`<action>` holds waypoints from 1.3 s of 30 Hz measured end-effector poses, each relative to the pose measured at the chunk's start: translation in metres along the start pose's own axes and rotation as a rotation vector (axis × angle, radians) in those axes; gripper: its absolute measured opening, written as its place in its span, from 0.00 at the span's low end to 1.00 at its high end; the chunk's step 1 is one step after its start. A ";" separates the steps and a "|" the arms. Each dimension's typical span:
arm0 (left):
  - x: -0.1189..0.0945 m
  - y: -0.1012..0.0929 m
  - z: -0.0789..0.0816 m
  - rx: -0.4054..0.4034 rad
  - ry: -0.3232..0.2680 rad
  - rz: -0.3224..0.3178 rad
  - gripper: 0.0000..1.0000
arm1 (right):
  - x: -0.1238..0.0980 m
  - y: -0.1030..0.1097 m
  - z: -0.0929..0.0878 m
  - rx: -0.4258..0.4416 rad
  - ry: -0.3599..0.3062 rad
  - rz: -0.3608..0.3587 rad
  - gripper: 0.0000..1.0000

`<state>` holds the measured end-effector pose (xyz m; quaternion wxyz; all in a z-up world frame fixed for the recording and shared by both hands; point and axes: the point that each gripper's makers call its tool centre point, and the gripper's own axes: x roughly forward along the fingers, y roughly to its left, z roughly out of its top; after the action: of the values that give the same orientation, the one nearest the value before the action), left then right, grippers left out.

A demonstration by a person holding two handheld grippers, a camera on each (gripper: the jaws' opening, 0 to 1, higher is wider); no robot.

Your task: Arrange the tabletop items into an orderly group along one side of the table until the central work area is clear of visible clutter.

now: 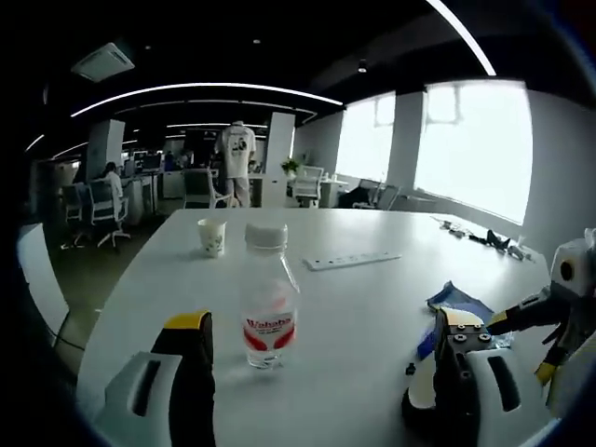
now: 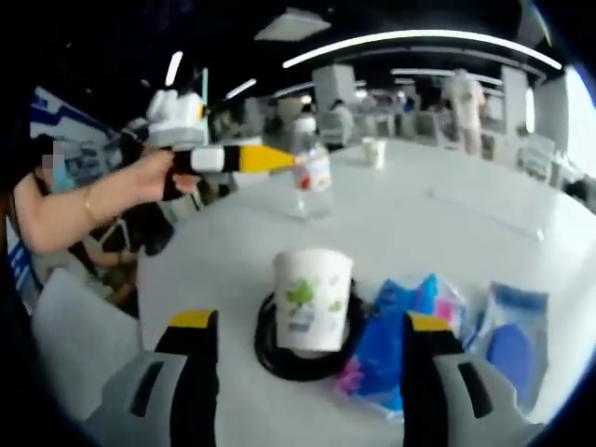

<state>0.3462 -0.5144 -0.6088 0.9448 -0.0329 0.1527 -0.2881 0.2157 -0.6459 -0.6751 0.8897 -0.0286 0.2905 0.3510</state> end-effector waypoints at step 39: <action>-0.037 -0.052 -0.039 -0.036 0.099 -0.122 0.98 | 0.030 0.001 -0.027 -0.006 0.057 -0.039 0.44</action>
<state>0.2772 -0.5362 -0.6279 0.9161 -0.0449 0.2021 -0.3434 0.2194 -0.6334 -0.7132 0.8878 -0.0469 0.3138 0.3334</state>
